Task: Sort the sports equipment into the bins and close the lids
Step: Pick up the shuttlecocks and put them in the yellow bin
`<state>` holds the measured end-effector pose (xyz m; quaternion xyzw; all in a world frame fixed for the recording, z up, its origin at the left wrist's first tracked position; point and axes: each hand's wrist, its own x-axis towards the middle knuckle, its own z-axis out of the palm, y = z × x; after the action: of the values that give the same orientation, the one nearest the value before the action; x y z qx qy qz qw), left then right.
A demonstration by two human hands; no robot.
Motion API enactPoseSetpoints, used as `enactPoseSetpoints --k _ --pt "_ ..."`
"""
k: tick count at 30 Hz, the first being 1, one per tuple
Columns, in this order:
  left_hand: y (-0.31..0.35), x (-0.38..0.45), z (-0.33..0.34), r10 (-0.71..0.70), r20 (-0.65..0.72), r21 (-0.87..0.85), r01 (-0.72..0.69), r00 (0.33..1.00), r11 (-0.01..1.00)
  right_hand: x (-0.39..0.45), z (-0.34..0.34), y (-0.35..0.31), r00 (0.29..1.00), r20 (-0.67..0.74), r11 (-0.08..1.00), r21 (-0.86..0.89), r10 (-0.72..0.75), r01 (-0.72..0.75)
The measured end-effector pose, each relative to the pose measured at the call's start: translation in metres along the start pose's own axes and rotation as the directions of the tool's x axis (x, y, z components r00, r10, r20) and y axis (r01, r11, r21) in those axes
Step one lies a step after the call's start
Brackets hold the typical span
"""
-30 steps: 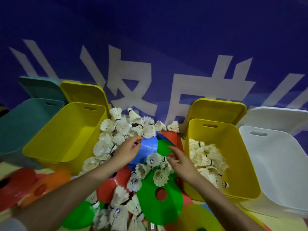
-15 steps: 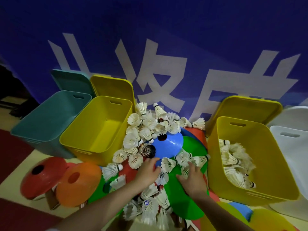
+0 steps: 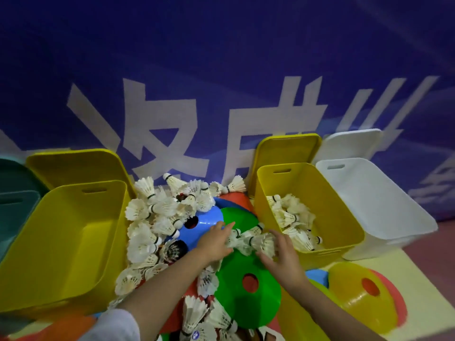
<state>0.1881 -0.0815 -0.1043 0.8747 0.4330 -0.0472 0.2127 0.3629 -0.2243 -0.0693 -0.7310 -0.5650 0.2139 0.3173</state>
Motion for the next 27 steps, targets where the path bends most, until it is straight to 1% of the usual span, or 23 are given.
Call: enactPoseSetpoints --k 3,5,8,11,13,15,16,18,20,22,23,27 --pt "-0.004 0.006 0.008 0.082 0.086 0.158 -0.095 0.993 0.983 -0.01 -0.009 -0.004 0.999 -0.038 0.998 0.058 0.022 -0.019" --pt "-0.007 0.004 0.014 0.096 0.08 0.17 -0.109 0.992 0.979 -0.014 -0.014 -0.003 0.996 -0.069 0.993 0.109 0.057 -0.049" --pt "-0.012 0.003 0.02 0.078 -0.004 0.038 -0.078 0.997 0.996 -0.013 -0.026 0.0 0.977 -0.171 0.97 0.227 0.129 -0.089" --pt "-0.01 0.002 0.018 0.049 -0.112 -0.118 -0.063 0.992 0.991 0.002 -0.052 0.011 0.928 -0.276 0.927 0.347 0.25 -0.146" --pt "-0.004 -0.001 0.012 0.018 -0.191 -0.198 -0.056 0.981 0.979 0.02 -0.072 0.031 0.903 -0.306 0.921 0.339 0.3 -0.191" --pt "0.006 -0.004 0.005 -0.022 -0.263 -0.28 -0.054 0.964 0.959 0.04 -0.091 0.056 0.894 -0.309 0.939 0.221 0.324 -0.263" --pt "0.013 -0.006 0.0 -0.044 -0.286 -0.323 -0.053 0.957 0.945 0.049 -0.098 0.066 0.895 -0.287 0.939 0.139 0.342 -0.315" --pt "0.028 -0.01 -0.008 -0.09 -0.317 -0.406 -0.049 0.944 0.913 0.065 -0.11 0.084 0.91 -0.202 0.924 -0.049 0.361 -0.378" --pt "0.045 -0.012 -0.014 -0.142 -0.342 -0.504 -0.054 0.929 0.862 0.079 -0.115 0.098 0.925 -0.097 0.896 -0.232 0.367 -0.38" --pt "0.063 -0.013 -0.019 -0.192 -0.359 -0.592 -0.064 0.913 0.804 0.091 -0.116 0.105 0.926 -0.014 0.855 -0.38 0.376 -0.353" --pt "0.072 -0.013 -0.021 -0.211 -0.368 -0.617 -0.068 0.906 0.784 0.097 -0.116 0.107 0.93 0.02 0.844 -0.426 0.368 -0.325" --pt "0.108 -0.012 -0.027 -0.265 -0.399 -0.687 -0.095 0.878 0.72 0.113 -0.112 0.106 0.943 0.146 0.822 -0.54 0.3 -0.178"
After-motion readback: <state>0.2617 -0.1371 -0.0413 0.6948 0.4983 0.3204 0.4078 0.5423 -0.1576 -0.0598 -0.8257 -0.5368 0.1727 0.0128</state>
